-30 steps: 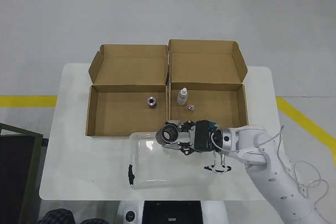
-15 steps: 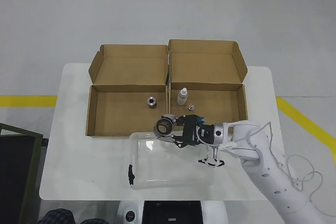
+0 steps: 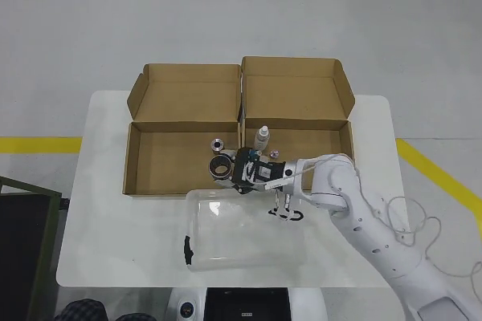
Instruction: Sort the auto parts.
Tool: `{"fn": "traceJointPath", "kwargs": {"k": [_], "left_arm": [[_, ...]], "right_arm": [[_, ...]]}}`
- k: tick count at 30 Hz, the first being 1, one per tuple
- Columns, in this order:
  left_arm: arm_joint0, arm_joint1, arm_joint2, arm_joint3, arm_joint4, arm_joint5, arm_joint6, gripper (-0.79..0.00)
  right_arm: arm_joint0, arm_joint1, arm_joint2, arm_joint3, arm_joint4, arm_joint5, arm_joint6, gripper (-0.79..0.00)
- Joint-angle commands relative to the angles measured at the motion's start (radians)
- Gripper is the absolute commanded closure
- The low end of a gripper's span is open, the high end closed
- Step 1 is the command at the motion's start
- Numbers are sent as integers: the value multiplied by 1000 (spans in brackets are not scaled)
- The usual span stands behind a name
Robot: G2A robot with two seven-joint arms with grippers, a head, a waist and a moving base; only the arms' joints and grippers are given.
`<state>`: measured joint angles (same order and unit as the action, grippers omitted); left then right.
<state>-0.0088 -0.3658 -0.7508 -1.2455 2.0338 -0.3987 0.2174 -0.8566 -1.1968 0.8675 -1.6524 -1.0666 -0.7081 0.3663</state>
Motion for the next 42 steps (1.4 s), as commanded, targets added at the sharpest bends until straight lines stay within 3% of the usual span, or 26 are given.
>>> {"fn": "traceJointPath", "kwargs": {"k": [1, 20, 42], "left_arm": [[0, 0, 0, 0, 0, 0, 0, -785], [0, 0, 0, 0, 0, 0, 0, -785], [0, 0, 0, 0, 0, 0, 0, -785]], "right_arm": [[27, -8, -19, 27, 1, 10, 11, 0], [222, -106, -210, 291, 14, 69, 87, 0], [301, -189, -303, 460, -10, 78, 117, 0]]}}
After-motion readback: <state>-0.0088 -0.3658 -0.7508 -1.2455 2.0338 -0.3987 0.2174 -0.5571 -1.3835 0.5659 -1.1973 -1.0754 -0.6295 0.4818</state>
